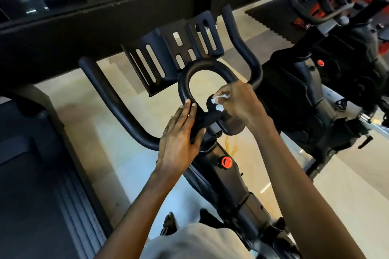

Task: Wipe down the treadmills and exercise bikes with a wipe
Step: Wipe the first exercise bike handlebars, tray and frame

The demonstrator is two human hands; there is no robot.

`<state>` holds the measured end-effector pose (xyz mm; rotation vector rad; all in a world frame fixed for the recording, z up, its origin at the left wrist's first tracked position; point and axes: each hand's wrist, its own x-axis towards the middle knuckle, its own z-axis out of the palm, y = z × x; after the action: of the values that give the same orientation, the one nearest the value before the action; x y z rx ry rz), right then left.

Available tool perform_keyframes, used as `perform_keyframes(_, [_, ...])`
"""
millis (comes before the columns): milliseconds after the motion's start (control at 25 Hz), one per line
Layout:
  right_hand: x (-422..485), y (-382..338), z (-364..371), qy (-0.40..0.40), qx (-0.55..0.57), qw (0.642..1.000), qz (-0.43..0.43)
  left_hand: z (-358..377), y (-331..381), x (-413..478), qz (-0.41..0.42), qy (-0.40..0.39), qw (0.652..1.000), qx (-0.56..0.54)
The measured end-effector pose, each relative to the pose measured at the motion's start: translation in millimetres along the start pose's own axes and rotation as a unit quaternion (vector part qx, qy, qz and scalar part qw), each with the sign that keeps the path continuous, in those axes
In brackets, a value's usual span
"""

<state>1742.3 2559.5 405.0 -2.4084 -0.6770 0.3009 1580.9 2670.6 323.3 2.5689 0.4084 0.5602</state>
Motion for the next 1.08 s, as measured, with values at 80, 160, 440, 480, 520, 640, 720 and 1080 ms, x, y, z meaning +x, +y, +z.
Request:
perform_keyframes(80, [12.6,2.7,-3.5,0.026,-0.012,0.999,0.020,0.6,1.0,-0.6,-0.002,0.002,1.000,0.012])
perform_keyframes(160, [14.6,8.6,-1.0,0.073,-0.016,0.997,0.019,2.0,4.1,-1.3,-0.011,0.003,1.000,0.023])
perform_keyframes(440, [-31.3,64.4,1.5,0.137,0.007,0.986,-0.099,15.8,20.3,6.2,0.035,0.037,0.996,0.075])
perform_keyframes(480, [-28.6,76.3,-0.2,0.147,0.022,0.984,-0.094,19.0,24.6,10.0,0.039,0.040,0.995,0.082])
perform_keyframes(520, [-23.8,87.0,-1.4,0.161,0.044,0.982,-0.085,22.4,29.6,14.1,0.039,0.043,0.994,0.088])
perform_keyframes(640, [-4.3,102.0,-2.0,0.208,0.099,0.970,-0.077,32.4,40.9,26.2,0.031,0.058,0.993,0.102])
perform_keyframes(720, [7.2,103.0,-3.4,0.237,0.104,0.962,-0.089,35.6,42.0,27.4,0.034,0.076,0.990,0.113])
perform_keyframes(1080, [-1.2,114.7,6.6,0.215,0.175,0.948,-0.154,52.0,66.8,44.4,-0.002,0.066,0.989,0.132])
